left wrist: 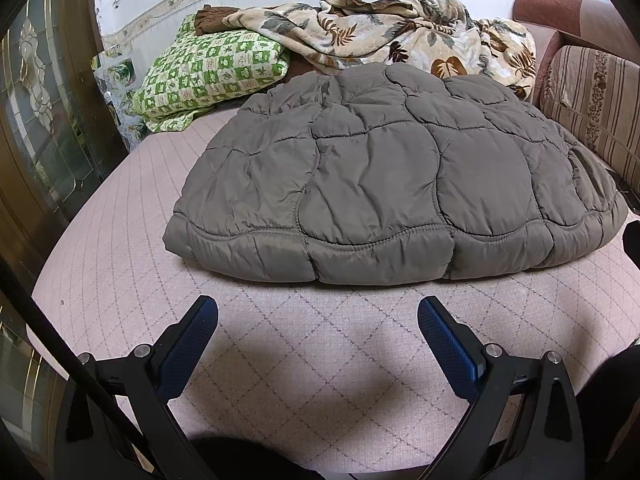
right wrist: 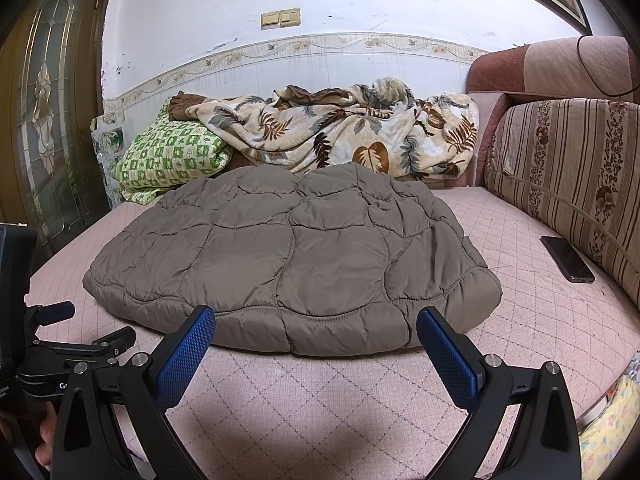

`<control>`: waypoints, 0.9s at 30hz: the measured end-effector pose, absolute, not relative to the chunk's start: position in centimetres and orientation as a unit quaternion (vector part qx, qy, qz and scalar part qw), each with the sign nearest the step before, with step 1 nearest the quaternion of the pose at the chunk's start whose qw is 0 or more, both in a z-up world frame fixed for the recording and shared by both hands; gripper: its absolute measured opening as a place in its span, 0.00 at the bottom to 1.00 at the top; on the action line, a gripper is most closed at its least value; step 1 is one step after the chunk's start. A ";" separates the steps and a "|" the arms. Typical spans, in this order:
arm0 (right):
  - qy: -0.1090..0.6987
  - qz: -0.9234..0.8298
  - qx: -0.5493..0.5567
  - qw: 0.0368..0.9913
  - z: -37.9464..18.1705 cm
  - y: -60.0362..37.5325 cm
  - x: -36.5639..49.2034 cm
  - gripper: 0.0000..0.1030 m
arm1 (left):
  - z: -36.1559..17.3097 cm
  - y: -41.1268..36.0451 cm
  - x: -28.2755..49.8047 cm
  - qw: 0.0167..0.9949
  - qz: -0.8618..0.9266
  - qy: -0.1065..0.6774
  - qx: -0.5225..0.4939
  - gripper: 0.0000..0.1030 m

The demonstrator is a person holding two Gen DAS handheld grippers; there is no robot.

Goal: Fold large clothes

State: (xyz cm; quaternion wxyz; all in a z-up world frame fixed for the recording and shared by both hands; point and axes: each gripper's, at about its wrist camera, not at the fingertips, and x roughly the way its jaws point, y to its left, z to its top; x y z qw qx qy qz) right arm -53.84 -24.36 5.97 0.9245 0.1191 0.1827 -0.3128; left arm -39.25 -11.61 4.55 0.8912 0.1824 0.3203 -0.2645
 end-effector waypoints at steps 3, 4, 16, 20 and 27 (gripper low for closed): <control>0.182 -0.313 0.119 0.924 6.0 -24.4 -53.9 0.99 | 4.6 -11.5 -39.2 0.891 -0.265 0.320 0.183 0.97; 0.182 -0.312 0.119 0.925 5.9 -24.4 -53.9 0.99 | 4.6 -11.6 -39.2 0.891 -0.266 0.320 0.182 0.97; 0.183 -0.312 0.119 0.925 5.9 -24.4 -54.0 0.99 | 4.6 -11.5 -39.2 0.891 -0.266 0.322 0.181 0.97; 0.183 -0.312 0.119 0.925 5.9 -24.4 -54.0 0.99 | 4.6 -11.5 -39.3 0.891 -0.266 0.322 0.180 0.97; 0.183 -0.312 0.119 0.925 5.9 -24.4 -54.1 0.99 | 4.7 -11.5 -39.2 0.891 -0.265 0.321 0.181 0.97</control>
